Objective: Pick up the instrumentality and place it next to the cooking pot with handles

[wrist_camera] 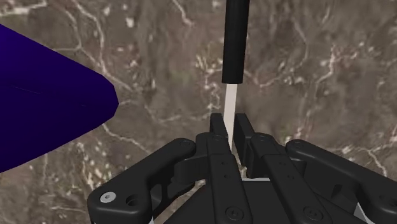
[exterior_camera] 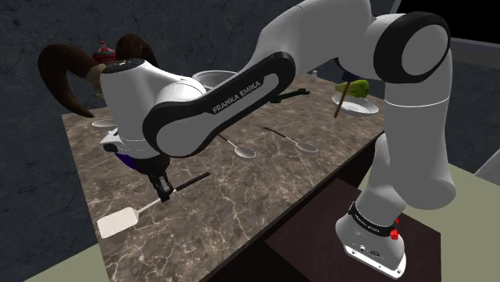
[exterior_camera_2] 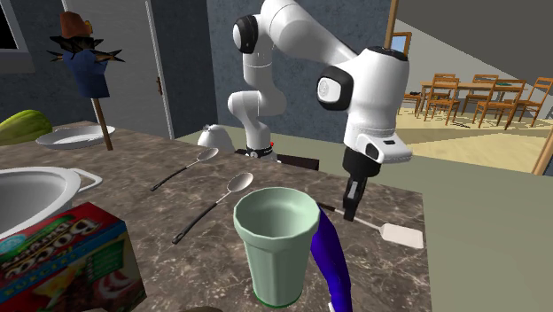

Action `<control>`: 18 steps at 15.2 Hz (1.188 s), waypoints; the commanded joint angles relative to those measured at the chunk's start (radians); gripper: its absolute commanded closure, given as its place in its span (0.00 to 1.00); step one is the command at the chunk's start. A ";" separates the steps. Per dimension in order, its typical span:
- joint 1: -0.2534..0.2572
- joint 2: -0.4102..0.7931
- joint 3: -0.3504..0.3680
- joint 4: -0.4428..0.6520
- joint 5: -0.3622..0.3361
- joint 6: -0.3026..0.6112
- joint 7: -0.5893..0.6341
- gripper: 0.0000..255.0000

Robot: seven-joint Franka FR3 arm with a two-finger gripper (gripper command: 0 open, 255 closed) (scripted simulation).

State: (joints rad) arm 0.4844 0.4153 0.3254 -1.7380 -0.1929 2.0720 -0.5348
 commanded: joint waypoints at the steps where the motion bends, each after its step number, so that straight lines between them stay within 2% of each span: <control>1: -0.001 -0.012 0.002 0.007 0.005 -0.019 -0.003 1.00; 18: -0.005 -0.083 0.016 0.140 0.039 -0.217 -0.031 1.00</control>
State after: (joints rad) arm 0.4790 0.3317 0.3415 -1.6138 -0.1548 1.8701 -0.5640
